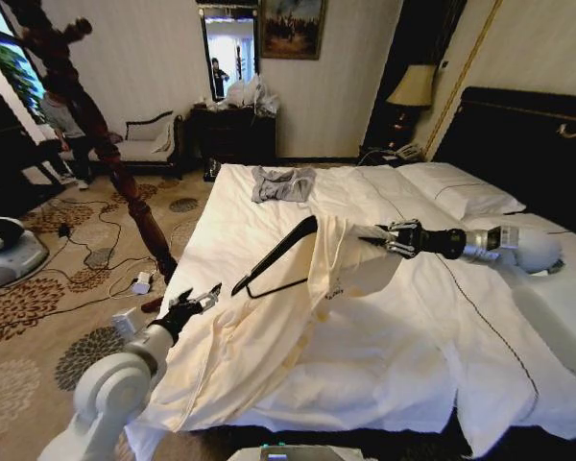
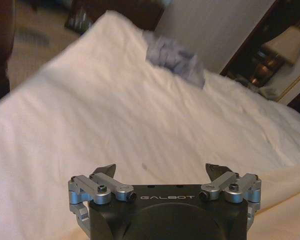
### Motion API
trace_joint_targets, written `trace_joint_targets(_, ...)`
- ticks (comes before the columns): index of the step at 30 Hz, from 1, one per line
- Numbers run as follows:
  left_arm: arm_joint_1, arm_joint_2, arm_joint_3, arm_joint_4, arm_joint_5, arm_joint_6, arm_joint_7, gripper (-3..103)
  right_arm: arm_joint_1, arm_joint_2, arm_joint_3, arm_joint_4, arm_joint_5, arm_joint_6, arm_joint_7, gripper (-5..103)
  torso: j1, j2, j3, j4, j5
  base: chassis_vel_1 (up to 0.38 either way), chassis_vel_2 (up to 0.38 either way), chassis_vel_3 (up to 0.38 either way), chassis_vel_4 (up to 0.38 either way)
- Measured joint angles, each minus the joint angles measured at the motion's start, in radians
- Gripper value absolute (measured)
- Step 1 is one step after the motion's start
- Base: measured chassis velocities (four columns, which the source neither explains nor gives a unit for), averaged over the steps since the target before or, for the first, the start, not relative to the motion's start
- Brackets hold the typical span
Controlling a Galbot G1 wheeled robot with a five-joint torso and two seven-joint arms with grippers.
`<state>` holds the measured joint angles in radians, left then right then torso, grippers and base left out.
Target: Pick up the clothes from the bed and hang them on the clothes hanger.
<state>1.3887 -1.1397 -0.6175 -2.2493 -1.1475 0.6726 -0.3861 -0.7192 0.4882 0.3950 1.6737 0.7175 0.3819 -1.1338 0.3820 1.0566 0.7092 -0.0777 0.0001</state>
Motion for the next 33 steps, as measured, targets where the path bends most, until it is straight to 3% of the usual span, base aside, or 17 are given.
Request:
trace_joint_targets(6, -0.082, -0.005, 0.054, 0.092, -0.027, 0.042, -0.005, 100, 0.009, -0.002, 0.001, 0.050, -0.002, 0.004, -0.012, 18, 0.000, 0.000, 0.000, -0.0001, -0.0002, 0.000, 0.000, 0.000, 0.000)
trace_joint_targets(12, -0.094, 0.039, 0.104, 0.122, 0.024, 0.067, 0.081, 100, 0.039, -0.011, -0.012, 0.109, 0.012, 0.003, -0.017, 18, 0.000, 0.000, 0.000, 0.0003, -0.0001, 0.000, 0.000, 0.000, 0.000)
trace_joint_targets(23, -0.211, -0.014, 0.175, 0.285, 0.024, 0.066, 0.067, 103, 0.079, -0.022, -0.052, 0.162, 0.062, -0.007, -0.010, 18, 0.000, 0.000, 0.000, -0.0003, -0.0001, 0.000, 0.000, 0.000, 0.000)
trace_joint_targets(26, -0.211, -0.029, 0.196, 0.309, 0.040, 0.066, 0.068, 90, 0.090, -0.026, -0.059, 0.163, 0.071, -0.008, -0.007, 18, 0.000, 0.000, 0.000, 0.0001, -0.0002, 0.000, 0.000, 0.000, 0.000)
trace_joint_targets(29, -0.203, -0.041, 0.193, 0.313, 0.040, 0.065, 0.069, 85, 0.091, -0.029, -0.061, 0.161, 0.071, -0.008, -0.007, 18, 0.000, 0.000, 0.000, 0.0001, -0.0001, 0.000, 0.000, 0.000, 0.000)
trace_joint_targets(32, -0.176, -0.054, 0.179, 0.312, 0.038, 0.065, 0.070, 68, 0.081, -0.031, -0.057, 0.157, 0.072, -0.006, -0.009, 18, 0.000, 0.000, 0.000, 0.0001, 0.0001, 0.000, 0.000, 0.000, 0.000)
trace_joint_targets(33, -0.176, -0.054, 0.179, 0.312, 0.038, 0.065, 0.070, 68, 0.081, -0.031, -0.057, 0.157, 0.072, -0.006, -0.009, 18, 0.000, 0.000, 0.000, 0.0001, 0.0001, 0.000, 0.000, 0.000, 0.000)
